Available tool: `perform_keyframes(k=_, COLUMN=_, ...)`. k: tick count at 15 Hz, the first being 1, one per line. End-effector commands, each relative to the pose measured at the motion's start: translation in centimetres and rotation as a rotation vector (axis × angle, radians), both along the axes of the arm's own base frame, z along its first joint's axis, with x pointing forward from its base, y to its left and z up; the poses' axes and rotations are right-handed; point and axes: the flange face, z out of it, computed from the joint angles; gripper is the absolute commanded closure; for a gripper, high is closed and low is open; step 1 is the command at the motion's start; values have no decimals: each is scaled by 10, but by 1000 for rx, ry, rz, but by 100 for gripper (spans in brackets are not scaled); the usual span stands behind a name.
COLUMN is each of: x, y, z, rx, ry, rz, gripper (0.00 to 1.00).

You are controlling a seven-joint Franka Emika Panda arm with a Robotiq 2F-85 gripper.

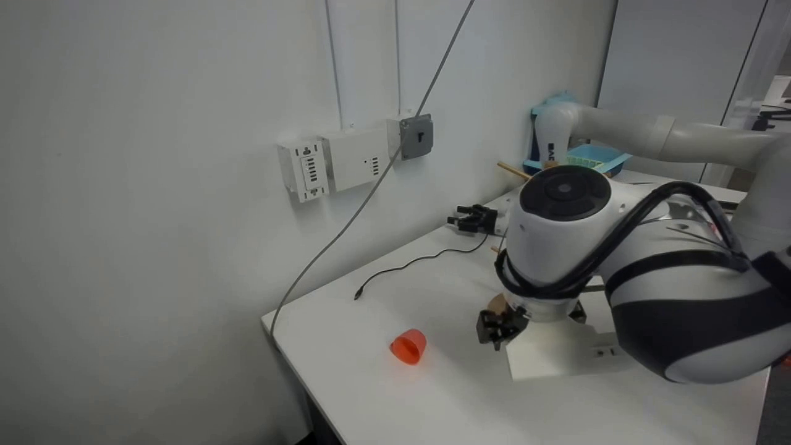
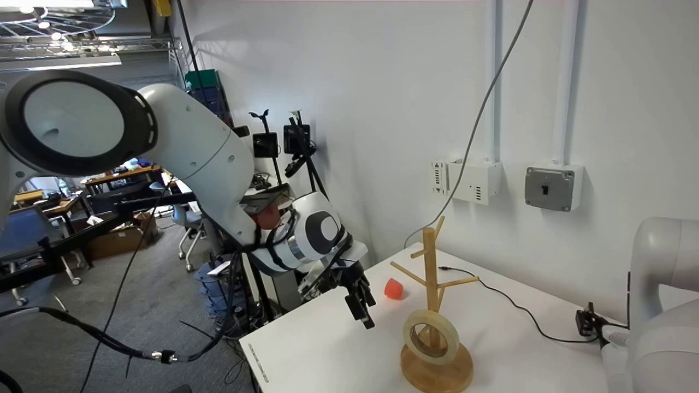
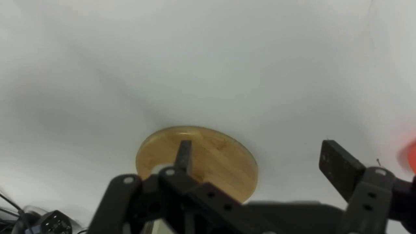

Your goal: Remove the tape from wooden hanger

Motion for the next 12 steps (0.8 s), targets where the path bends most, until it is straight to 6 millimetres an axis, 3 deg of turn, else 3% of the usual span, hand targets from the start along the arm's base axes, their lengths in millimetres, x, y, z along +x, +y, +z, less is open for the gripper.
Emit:
perform_keyframes(k=1, x=2, y=-36, z=12, rx=-6, ry=-7, rz=-53, gripper=0)
perform_keyframes(k=5, x=7, y=-60, z=11, rx=-24, ry=-8, rz=-99, gripper=0)
perform_keyframes(k=12, x=9, y=-56, z=6, rx=-38, ry=-12, rz=-83, gripper=0)
